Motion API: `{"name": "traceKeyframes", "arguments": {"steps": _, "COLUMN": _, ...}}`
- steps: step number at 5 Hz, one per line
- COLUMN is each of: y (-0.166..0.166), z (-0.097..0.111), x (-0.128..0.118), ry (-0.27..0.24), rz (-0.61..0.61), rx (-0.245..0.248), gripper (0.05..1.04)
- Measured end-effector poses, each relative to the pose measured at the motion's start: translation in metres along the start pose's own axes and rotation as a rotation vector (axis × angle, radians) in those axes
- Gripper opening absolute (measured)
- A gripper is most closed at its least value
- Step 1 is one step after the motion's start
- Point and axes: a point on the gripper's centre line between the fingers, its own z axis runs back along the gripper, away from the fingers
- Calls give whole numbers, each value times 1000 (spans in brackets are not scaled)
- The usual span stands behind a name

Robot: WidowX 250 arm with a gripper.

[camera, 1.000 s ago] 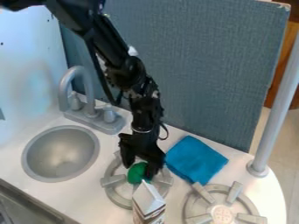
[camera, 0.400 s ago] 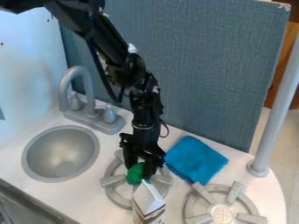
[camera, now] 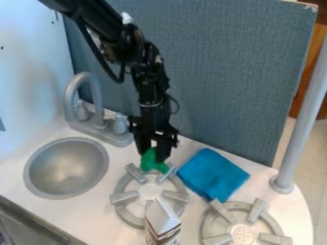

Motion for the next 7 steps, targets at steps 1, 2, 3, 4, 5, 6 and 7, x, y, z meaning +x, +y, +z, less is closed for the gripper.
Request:
{"name": "traceKeyframes", "arguments": {"steps": 1, "y": 8, "z": 21, "x": 23, "ry": -59, "rz": 28, "rx": -2, "gripper": 660}}
{"name": "traceKeyframes", "arguments": {"steps": 2, "y": 23, "z": 8, "x": 43, "ry": -68, "rz": 75, "rx": 36, "gripper": 660}}
{"name": "traceKeyframes", "arguments": {"steps": 3, "y": 35, "z": -10, "x": 60, "ry": -70, "rz": 105, "rx": 78, "gripper": 660}}
{"name": "traceKeyframes", "arguments": {"steps": 4, "y": 44, "z": -23, "x": 65, "ry": -74, "rz": 118, "rx": 98, "gripper": 660}}
{"name": "traceKeyframes", "arguments": {"steps": 5, "y": 51, "z": -29, "x": 65, "ry": -87, "rz": 132, "rx": 120, "gripper": 731}}
{"name": "traceKeyframes", "arguments": {"steps": 6, "y": 53, "z": -38, "x": 59, "ry": -81, "rz": 140, "rx": 138, "gripper": 981}}
{"name": "traceKeyframes", "arguments": {"steps": 7, "y": 55, "z": -48, "x": 49, "ry": -64, "rz": 132, "rx": 146, "gripper": 1007}}
